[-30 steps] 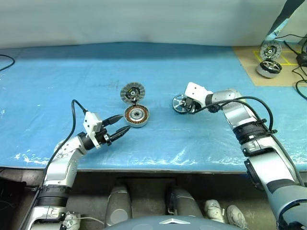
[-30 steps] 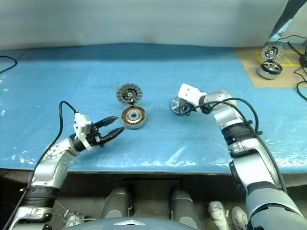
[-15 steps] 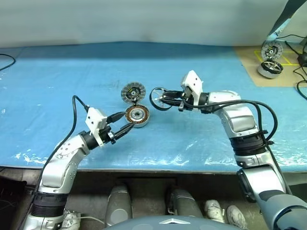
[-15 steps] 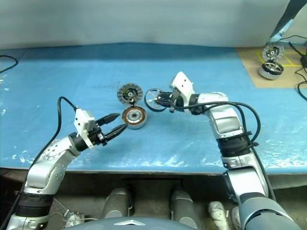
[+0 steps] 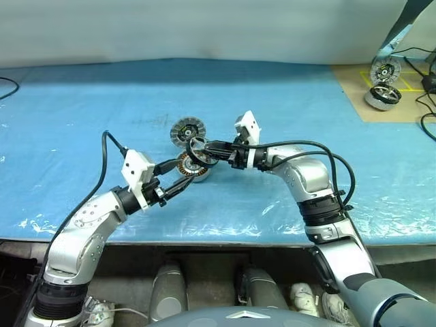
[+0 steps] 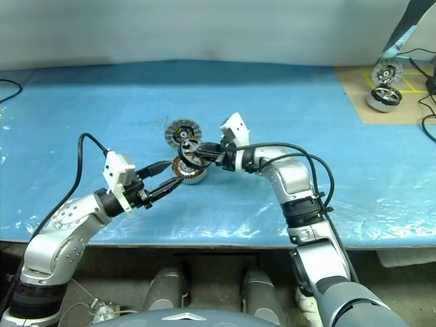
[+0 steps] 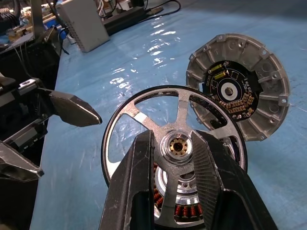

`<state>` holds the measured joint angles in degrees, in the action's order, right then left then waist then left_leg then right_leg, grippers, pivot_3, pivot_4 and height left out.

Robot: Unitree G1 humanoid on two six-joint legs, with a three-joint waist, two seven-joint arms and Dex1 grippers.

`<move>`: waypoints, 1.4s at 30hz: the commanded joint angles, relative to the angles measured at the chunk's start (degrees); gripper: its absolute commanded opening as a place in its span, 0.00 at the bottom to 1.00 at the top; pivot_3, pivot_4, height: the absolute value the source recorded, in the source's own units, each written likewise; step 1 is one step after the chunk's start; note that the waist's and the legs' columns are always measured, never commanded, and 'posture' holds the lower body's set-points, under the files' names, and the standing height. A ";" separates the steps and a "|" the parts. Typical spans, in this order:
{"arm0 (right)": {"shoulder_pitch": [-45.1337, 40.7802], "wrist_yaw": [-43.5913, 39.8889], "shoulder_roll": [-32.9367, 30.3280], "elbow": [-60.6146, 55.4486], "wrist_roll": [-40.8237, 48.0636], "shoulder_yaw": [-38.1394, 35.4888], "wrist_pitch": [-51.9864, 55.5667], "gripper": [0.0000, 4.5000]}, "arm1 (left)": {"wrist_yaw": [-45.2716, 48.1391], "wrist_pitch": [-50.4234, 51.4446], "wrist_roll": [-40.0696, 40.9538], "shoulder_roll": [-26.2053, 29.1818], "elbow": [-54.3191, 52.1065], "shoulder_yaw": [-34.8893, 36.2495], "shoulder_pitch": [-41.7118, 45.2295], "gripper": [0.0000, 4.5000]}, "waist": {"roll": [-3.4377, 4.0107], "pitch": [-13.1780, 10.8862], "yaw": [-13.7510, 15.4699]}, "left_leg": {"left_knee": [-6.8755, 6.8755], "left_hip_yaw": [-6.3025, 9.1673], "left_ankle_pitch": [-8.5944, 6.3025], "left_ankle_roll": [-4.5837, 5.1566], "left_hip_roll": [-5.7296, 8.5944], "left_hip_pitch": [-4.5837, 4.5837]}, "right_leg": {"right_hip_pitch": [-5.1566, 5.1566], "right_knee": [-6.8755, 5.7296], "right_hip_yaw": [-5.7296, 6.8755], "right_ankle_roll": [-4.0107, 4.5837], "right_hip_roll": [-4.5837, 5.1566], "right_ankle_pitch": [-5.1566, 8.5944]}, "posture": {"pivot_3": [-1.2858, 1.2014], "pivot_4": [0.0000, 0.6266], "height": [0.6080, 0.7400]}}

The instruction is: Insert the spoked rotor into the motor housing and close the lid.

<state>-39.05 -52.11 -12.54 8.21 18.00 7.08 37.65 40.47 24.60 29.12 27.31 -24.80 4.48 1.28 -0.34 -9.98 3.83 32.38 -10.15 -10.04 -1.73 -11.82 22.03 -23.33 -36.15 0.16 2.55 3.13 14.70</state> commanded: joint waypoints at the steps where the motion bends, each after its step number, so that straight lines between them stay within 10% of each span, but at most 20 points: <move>1: -1.26 0.86 1.28 0.46 1.28 -0.19 -0.65 0.17 | 0.52 -3.98 -1.15 0.47 0.85 1.87 -2.10 0.66 | 0.00 0.00 -0.04 | -0.02 0.00 0.00 0.00 0.00 0.00 | 0.01 0.03 0.01 -0.01 -0.01 -0.01 | 0.52 0.24 1.00; 42: -5.19 2.28 5.58 10.73 -0.36 1.05 -6.06 0.17 | -3.55 -5.89 -4.08 -0.71 2.93 0.58 -1.63 0.66 | -0.01 0.01 0.00 | -0.04 0.00 0.01 -0.01 0.01 0.01 | 0.17 0.23 0.18 -0.24 -0.02 -0.16 | 0.52 0.24 1.00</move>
<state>-42.48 -48.94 -6.88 21.46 16.89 8.30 32.64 36.57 20.14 25.10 26.51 -21.15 4.67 -0.69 -0.35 -9.97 3.82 32.35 -10.15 -10.03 -1.74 -11.81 22.04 -23.16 -35.92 0.33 2.31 3.11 14.54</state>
